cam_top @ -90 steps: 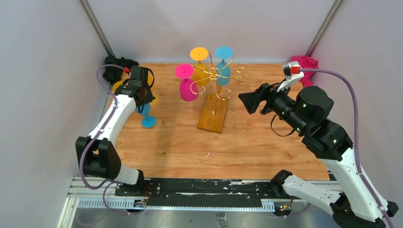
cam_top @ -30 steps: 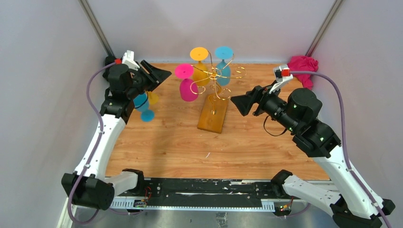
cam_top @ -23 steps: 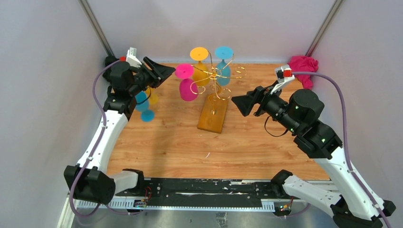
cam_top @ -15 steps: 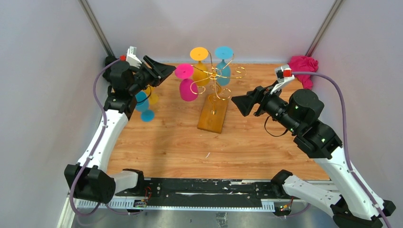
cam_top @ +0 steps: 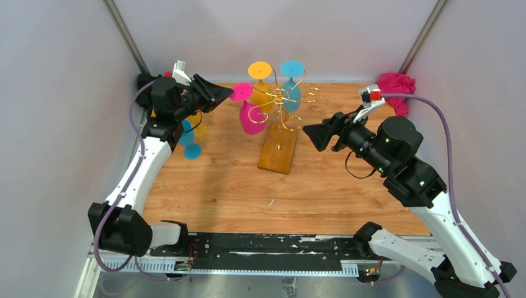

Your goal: Take the wine glass off the wine glass rack

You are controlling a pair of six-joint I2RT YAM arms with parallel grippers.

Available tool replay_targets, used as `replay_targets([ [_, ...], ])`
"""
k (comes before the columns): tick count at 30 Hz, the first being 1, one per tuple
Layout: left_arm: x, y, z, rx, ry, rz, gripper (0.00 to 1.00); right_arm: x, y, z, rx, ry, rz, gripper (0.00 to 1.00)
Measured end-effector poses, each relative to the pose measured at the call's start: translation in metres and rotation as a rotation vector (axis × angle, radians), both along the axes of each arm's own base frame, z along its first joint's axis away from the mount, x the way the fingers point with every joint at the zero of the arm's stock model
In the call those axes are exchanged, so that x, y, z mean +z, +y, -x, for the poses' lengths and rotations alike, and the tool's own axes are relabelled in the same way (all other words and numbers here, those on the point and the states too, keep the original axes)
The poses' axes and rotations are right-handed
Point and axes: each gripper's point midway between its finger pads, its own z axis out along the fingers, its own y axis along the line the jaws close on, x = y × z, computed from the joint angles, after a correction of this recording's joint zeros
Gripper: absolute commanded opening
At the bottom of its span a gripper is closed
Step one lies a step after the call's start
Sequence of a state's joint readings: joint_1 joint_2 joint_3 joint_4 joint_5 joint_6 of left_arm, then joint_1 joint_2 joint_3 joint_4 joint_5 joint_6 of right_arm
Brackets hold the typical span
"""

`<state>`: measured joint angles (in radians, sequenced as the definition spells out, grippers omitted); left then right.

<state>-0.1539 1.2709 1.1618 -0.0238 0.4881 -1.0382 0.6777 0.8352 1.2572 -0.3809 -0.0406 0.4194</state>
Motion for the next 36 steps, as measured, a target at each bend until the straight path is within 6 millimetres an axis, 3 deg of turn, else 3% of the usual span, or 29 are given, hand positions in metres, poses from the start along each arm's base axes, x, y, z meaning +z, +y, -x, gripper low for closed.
replay_targets([
  [10, 0.012, -0.009, 0.004, -0.021, -0.023, 0.011, 0.27, -0.001, 0.0, 0.0, -0.001, 0.003, -0.002, 0.77],
  [23, 0.019, -0.009, 0.005, -0.017, -0.039, 0.025, 0.01, 0.0, -0.002, 0.0, -0.009, -0.005, -0.012, 0.76],
  [36, 0.016, -0.011, 0.004, -0.006, 0.0, 0.126, 0.0, -0.005, -0.002, -0.002, -0.017, 0.004, -0.006, 0.76],
])
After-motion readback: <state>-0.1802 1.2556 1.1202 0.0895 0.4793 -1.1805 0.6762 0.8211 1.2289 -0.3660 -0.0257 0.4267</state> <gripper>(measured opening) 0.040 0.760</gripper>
